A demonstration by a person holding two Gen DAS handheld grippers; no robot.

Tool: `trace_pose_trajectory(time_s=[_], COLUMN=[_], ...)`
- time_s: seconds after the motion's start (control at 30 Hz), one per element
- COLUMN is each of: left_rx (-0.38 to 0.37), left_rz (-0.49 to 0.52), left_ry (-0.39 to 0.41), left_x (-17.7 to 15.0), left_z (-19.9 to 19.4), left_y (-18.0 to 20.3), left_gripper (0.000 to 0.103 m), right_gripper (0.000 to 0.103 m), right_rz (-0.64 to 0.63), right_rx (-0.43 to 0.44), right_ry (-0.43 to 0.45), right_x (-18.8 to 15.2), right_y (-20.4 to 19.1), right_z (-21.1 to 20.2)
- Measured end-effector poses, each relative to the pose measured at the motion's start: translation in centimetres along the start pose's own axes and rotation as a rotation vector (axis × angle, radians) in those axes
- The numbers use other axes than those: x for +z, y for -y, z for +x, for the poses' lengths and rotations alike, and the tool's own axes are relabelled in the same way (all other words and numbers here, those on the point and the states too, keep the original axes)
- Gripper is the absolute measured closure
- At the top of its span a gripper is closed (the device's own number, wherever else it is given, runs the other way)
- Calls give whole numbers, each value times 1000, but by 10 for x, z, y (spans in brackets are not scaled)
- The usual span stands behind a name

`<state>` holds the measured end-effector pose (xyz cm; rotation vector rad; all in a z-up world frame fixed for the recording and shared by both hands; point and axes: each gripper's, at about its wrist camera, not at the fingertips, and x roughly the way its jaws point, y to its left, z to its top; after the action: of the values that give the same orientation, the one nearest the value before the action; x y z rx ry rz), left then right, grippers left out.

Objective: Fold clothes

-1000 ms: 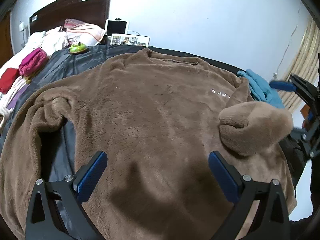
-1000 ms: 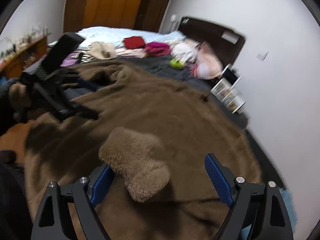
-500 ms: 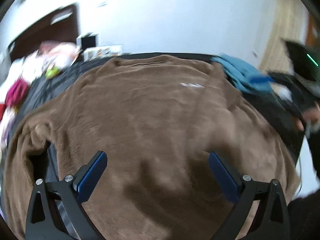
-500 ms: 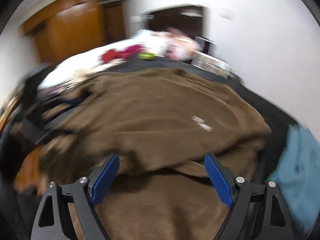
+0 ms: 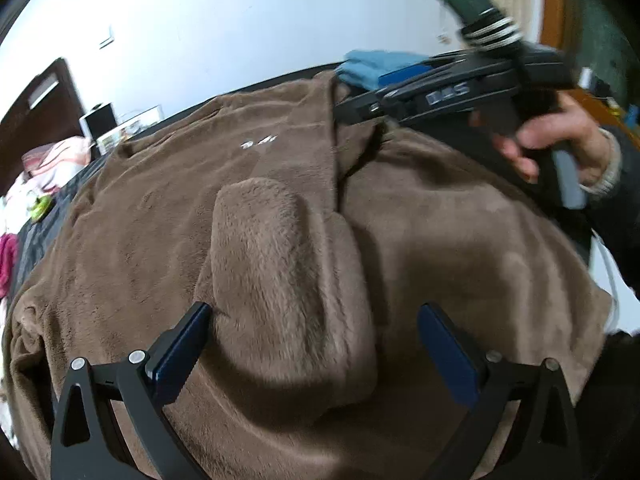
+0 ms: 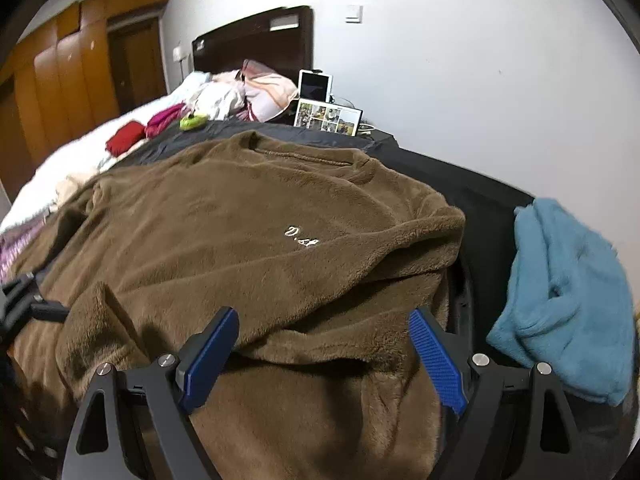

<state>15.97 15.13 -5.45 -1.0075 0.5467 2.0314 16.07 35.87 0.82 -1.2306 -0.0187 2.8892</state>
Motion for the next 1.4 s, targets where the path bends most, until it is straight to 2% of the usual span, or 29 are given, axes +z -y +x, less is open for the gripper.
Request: trace_pose_trajectory(time_s=[0.07,0.1,0.13,0.2,0.3,0.43,0.57,0.67,0.83,1.03,1.1,1.17,1.23,1.3,1.33,1.4], left_rx=[21,31,28,4,-6,-4,-43,-65,-61,-27,-9,6,17,47,78,177], left_rz=[-65,-98,-140,-265,-429,-593,-657,-667,-644,-599,-592,-601,-619,-637,-647,-679], left_ry=[-41,-62,-71,-61,10,66,37,23,78,220,283,310,276,188,140,54], left_x=[5,8,9,13,13,4,-6,-7,14,56,66,72,74,73,72,64], left_z=[13,19,21,15,-5,-23,-14,-7,-16,-45,-56,-57,-42,-15,-1,26], left_y=[-11,-17,-27,-59,-107,-156,-172,-176,-183,-198,-207,-218,-230,-242,-247,-261], left_gripper=[2,11,29,49,57,57,57,57,60,65,65,65,62,58,50,42], right_gripper=[14,14,14,14,14,14,14,14,14,14,14,14,14,14,14,14], right_rz=[32,40,45,40,21,17,12,5,38,-13,-44,-49,-15,0,1,1], right_rx=[9,7,2,-16,-45,-54,-66,-85,-126,-176,-243,-307,-328,-352,-363,-373], right_ry=[6,13,20,36,48,42,30,17,13,-50,-87,-122,-138,-137,-134,-131], right_x=[0,-1,-2,-5,-8,-10,-12,-11,10,50,56,58,57,56,55,53], right_y=[4,6,8,9,11,17,24,31,53,62,65,75,86,92,94,96], right_z=[5,5,5,2,-1,2,6,9,19,68,90,108,119,124,125,125])
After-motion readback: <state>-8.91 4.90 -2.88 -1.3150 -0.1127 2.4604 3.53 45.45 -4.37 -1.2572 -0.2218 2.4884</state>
